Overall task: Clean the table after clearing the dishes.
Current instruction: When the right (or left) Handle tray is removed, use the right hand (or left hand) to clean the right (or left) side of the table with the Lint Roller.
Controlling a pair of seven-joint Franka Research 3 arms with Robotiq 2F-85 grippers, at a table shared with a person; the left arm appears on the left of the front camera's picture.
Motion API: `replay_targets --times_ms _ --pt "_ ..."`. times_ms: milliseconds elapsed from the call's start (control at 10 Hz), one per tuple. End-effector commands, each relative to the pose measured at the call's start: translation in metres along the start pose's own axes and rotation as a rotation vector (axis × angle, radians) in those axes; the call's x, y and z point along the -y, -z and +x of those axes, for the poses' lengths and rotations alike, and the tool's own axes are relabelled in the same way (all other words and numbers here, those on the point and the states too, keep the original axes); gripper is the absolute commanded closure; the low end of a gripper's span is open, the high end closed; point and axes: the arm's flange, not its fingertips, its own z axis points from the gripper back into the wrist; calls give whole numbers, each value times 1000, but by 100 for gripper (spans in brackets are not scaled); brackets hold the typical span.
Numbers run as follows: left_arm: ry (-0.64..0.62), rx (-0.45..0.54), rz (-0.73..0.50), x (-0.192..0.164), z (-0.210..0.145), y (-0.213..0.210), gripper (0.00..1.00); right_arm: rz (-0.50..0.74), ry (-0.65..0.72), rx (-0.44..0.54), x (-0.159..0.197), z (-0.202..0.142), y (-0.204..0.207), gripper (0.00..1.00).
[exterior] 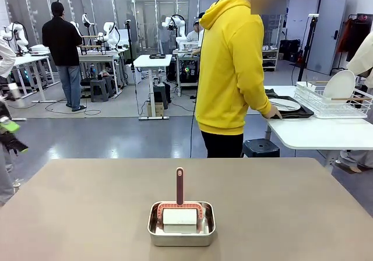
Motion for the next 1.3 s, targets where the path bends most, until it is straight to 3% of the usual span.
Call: replay_targets --times_ms 0,200,500,800,900,1200 --pt "128 -146 179 22 36 44 0 8 -7 3 -3 -3 0 0" --pt "236 -297 303 46 77 95 0 8 -7 3 -3 -3 0 0" --pt "349 -433 374 66 101 160 0 8 -7 3 -3 -3 0 0" --pt "422 -381 330 72 80 158 0 8 -7 3 -3 -3 0 0" --pt "335 -446 343 68 112 175 0 8 -7 3 -3 -3 0 0" --pt "335 -446 343 68 112 175 0 8 -7 3 -3 -3 0 0"
